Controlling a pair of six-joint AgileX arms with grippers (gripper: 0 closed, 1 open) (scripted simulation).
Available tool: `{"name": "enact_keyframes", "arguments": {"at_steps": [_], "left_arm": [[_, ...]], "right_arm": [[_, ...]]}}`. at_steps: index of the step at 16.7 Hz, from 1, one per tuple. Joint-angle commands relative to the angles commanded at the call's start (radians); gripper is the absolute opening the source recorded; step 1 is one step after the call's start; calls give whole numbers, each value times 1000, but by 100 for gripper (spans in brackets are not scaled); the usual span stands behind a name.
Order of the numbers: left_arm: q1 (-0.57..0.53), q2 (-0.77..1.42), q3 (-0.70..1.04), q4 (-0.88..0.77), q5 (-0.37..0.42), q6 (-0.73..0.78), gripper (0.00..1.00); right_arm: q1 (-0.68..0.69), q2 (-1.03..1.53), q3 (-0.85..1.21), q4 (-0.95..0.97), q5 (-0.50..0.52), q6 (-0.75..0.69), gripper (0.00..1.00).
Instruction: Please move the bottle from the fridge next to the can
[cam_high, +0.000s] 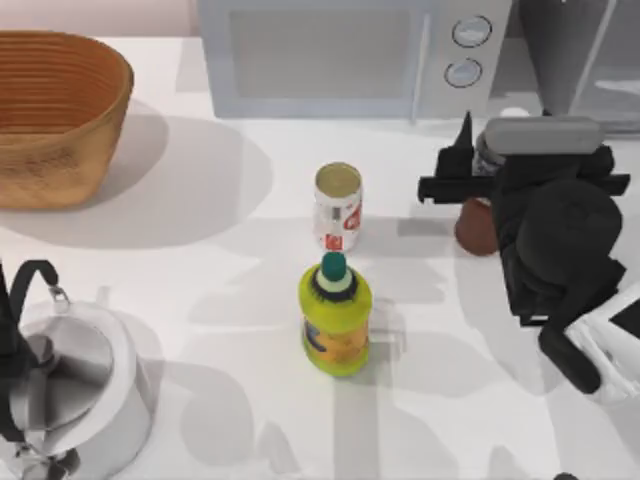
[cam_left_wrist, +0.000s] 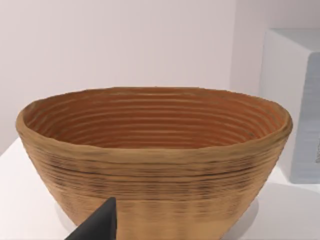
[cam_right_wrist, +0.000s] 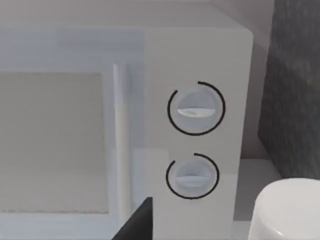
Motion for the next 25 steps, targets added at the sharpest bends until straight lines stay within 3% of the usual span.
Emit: {"name": "enact_keyframes", "arguments": {"at_steps": [17, 25], "left_arm": [[0, 0, 0, 0, 0, 0, 100], [0, 0, 0, 0, 0, 0, 100]], "right_arm": [[55, -55, -105, 49, 55, 1, 100], [20, -207, -131, -50, 1, 2, 100]]}}
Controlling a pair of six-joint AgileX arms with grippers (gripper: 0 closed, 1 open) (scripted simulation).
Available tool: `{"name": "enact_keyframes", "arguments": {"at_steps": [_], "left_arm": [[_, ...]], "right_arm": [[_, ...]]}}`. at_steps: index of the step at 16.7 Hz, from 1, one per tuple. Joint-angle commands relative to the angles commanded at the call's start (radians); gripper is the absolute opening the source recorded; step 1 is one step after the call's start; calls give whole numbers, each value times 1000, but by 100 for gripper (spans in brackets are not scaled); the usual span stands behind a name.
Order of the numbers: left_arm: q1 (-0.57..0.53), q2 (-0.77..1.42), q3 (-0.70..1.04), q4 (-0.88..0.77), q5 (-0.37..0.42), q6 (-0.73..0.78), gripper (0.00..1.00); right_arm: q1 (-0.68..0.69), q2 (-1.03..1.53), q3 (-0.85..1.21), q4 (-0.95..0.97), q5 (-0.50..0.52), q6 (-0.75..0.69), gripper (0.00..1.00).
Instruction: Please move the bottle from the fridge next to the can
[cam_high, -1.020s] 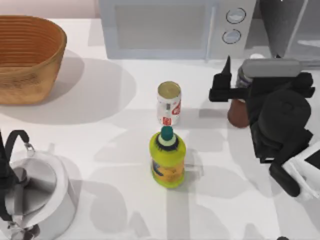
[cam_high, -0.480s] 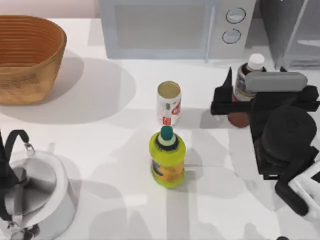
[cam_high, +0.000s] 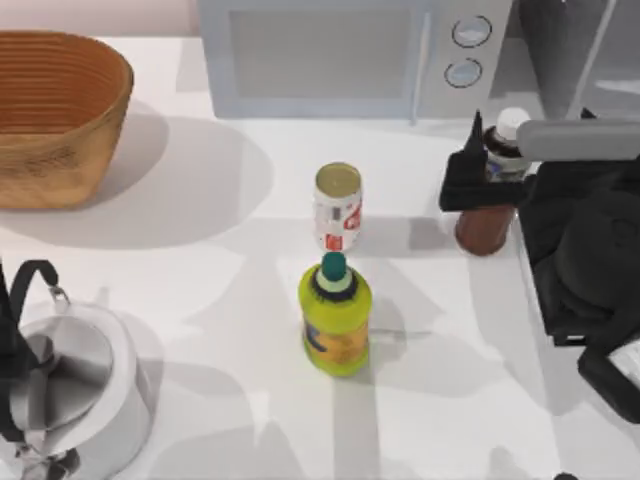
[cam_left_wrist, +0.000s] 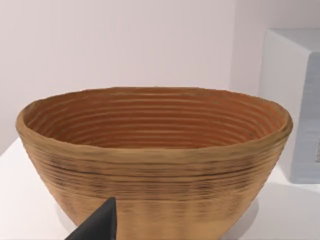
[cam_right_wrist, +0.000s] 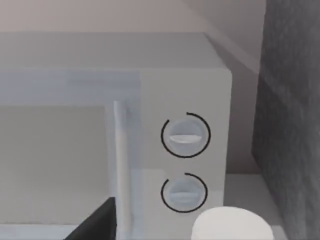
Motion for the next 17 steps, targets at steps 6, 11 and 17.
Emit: {"name": "enact_keyframes", "arguments": {"at_steps": [6, 11, 17], "left_arm": [[0, 0, 0, 0, 0, 0, 100], [0, 0, 0, 0, 0, 0, 100], [0, 0, 0, 0, 0, 0, 100]], "right_arm": [[-130, -488, -126, -322, -153, 3, 100], [-292, -998, -277, -683, -310, 4, 100], [-477, -1539, -443, -1083, -484, 0, 100]]}}
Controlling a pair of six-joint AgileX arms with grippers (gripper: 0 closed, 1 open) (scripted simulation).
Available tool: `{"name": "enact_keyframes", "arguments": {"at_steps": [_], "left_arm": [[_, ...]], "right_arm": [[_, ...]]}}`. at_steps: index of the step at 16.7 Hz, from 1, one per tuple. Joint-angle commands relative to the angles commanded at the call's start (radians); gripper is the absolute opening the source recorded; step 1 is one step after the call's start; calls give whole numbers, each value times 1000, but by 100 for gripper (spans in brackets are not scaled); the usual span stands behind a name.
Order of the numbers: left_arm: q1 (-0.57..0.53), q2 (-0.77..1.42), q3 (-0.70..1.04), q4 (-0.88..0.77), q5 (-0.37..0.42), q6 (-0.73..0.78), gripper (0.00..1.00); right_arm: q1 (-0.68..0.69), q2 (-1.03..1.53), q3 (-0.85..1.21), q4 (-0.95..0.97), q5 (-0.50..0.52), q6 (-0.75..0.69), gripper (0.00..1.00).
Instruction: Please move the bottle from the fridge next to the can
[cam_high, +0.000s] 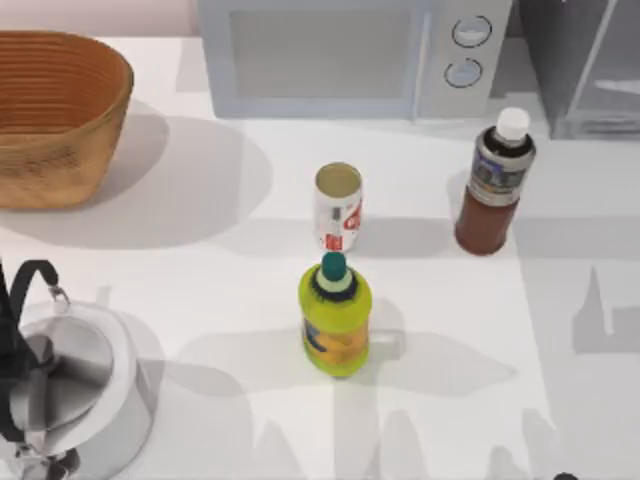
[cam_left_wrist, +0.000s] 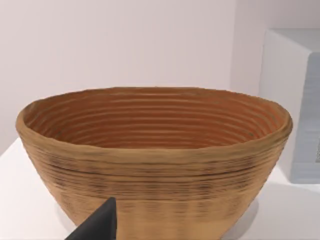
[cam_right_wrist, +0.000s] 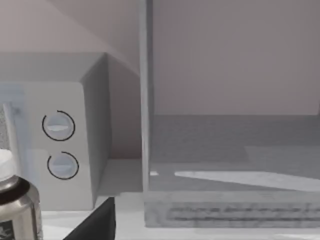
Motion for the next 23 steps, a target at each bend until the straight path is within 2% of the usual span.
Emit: {"name": "enact_keyframes", "arguments": {"at_steps": [5, 12, 15, 18, 23], "left_arm": [[0, 0, 0, 0, 0, 0, 100], [0, 0, 0, 0, 0, 0, 100], [0, 0, 0, 0, 0, 0, 100], [0, 0, 0, 0, 0, 0, 100], [0, 0, 0, 0, 0, 0, 100]], "right_arm": [[-84, -229, -72, -187, -86, -4, 100], [-88, -244, -73, -202, -92, -4, 100], [-90, -295, -31, -267, -90, -4, 100], [-91, -398, 54, -428, -90, -4, 100], [-90, -625, 240, -866, -94, -5, 100]]}}
